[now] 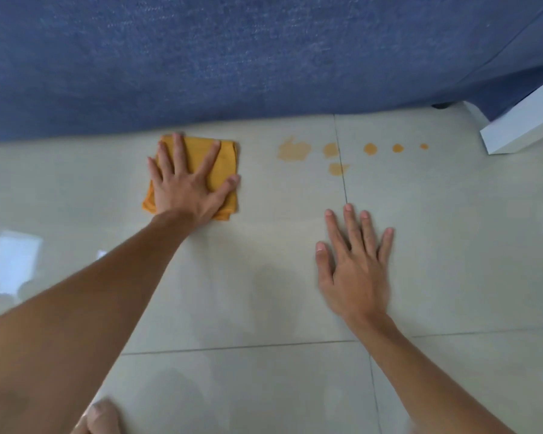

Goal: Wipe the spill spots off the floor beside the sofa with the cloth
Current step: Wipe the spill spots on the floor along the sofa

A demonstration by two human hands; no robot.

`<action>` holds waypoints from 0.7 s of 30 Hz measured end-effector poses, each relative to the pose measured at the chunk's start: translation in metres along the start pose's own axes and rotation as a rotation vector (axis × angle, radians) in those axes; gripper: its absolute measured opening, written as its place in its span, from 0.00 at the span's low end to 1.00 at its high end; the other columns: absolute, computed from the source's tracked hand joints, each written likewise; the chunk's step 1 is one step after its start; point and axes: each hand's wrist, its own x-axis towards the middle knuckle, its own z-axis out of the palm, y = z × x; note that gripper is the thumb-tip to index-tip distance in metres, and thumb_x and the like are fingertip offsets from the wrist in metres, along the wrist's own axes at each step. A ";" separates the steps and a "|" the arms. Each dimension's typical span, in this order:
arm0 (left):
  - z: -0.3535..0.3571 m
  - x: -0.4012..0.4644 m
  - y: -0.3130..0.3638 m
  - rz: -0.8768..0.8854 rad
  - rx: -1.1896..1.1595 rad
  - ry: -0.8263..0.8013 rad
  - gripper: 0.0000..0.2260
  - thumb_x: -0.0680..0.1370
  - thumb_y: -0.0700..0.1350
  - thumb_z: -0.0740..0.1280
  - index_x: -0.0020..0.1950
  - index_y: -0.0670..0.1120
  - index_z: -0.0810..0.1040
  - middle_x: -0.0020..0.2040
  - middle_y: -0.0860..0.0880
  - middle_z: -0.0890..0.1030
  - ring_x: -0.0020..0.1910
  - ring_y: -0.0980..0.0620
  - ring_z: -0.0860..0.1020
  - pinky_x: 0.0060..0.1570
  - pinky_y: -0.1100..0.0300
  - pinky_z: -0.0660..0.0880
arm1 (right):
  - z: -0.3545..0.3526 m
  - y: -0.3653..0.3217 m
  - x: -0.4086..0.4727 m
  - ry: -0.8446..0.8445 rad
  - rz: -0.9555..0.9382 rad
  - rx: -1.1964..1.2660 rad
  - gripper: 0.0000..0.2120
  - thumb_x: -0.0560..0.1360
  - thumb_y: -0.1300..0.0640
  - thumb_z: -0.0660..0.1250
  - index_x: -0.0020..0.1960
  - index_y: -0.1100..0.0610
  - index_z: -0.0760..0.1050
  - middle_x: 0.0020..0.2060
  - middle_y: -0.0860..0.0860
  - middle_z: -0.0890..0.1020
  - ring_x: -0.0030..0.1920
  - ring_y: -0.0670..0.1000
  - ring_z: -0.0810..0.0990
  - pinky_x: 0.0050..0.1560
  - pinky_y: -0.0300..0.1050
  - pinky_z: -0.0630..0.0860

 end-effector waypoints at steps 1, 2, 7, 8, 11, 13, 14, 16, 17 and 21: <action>-0.001 0.013 0.014 0.022 0.003 -0.006 0.35 0.71 0.77 0.44 0.77 0.68 0.48 0.82 0.42 0.45 0.80 0.34 0.44 0.76 0.35 0.43 | 0.000 0.000 0.000 0.012 -0.004 -0.003 0.27 0.81 0.43 0.51 0.79 0.49 0.59 0.80 0.52 0.60 0.80 0.57 0.56 0.76 0.69 0.49; -0.001 0.022 0.029 0.055 0.009 -0.016 0.35 0.71 0.76 0.43 0.78 0.68 0.48 0.82 0.42 0.45 0.79 0.34 0.44 0.76 0.35 0.43 | 0.001 0.000 0.000 0.024 -0.007 -0.004 0.27 0.81 0.44 0.51 0.79 0.49 0.60 0.79 0.52 0.60 0.80 0.57 0.56 0.76 0.69 0.49; 0.004 0.004 0.100 0.303 0.066 -0.039 0.35 0.72 0.75 0.43 0.78 0.67 0.48 0.82 0.42 0.45 0.79 0.33 0.45 0.75 0.33 0.44 | 0.002 0.003 0.002 0.091 -0.001 0.087 0.26 0.81 0.46 0.53 0.77 0.50 0.64 0.78 0.52 0.64 0.79 0.56 0.59 0.76 0.68 0.52; 0.007 -0.011 0.108 0.346 0.072 -0.041 0.34 0.72 0.75 0.43 0.78 0.67 0.48 0.82 0.42 0.45 0.79 0.33 0.45 0.75 0.33 0.45 | 0.001 0.005 0.001 0.111 0.002 0.131 0.25 0.81 0.47 0.53 0.77 0.51 0.66 0.78 0.53 0.65 0.79 0.56 0.59 0.76 0.68 0.53; 0.010 -0.062 0.107 0.416 0.055 -0.039 0.34 0.73 0.75 0.46 0.78 0.67 0.50 0.82 0.42 0.47 0.79 0.33 0.46 0.75 0.33 0.46 | -0.008 0.017 -0.002 0.145 0.011 0.157 0.25 0.80 0.49 0.54 0.75 0.52 0.68 0.76 0.54 0.67 0.78 0.57 0.62 0.76 0.67 0.54; 0.010 -0.101 0.091 0.429 0.042 -0.039 0.33 0.74 0.75 0.47 0.78 0.67 0.51 0.82 0.42 0.48 0.79 0.34 0.47 0.75 0.34 0.47 | -0.014 0.032 -0.006 0.127 0.035 0.079 0.24 0.80 0.47 0.55 0.74 0.51 0.69 0.76 0.54 0.69 0.77 0.58 0.64 0.75 0.68 0.55; 0.011 -0.118 0.080 0.422 0.038 -0.039 0.34 0.73 0.75 0.48 0.78 0.67 0.51 0.82 0.42 0.47 0.80 0.34 0.46 0.75 0.35 0.47 | -0.015 0.041 -0.008 0.101 0.052 0.040 0.25 0.80 0.46 0.55 0.75 0.50 0.69 0.76 0.54 0.69 0.77 0.59 0.64 0.75 0.69 0.56; 0.013 -0.146 0.051 0.377 0.049 -0.045 0.34 0.73 0.75 0.49 0.78 0.68 0.51 0.82 0.43 0.47 0.80 0.36 0.46 0.76 0.36 0.47 | -0.017 0.054 -0.011 0.022 0.087 -0.004 0.26 0.80 0.43 0.52 0.76 0.48 0.66 0.77 0.53 0.66 0.78 0.59 0.62 0.74 0.71 0.54; 0.014 -0.154 0.036 0.340 0.055 -0.048 0.34 0.72 0.75 0.49 0.77 0.68 0.51 0.82 0.44 0.47 0.80 0.37 0.46 0.76 0.37 0.48 | -0.018 0.058 -0.012 -0.013 0.092 -0.016 0.27 0.80 0.42 0.51 0.77 0.47 0.63 0.78 0.53 0.64 0.78 0.59 0.61 0.75 0.71 0.53; 0.012 -0.142 -0.002 0.192 0.056 -0.037 0.35 0.71 0.76 0.48 0.77 0.69 0.51 0.82 0.45 0.47 0.80 0.38 0.48 0.76 0.38 0.49 | -0.016 0.058 -0.011 -0.061 0.093 -0.036 0.28 0.80 0.41 0.48 0.79 0.46 0.58 0.79 0.52 0.60 0.80 0.58 0.56 0.76 0.71 0.49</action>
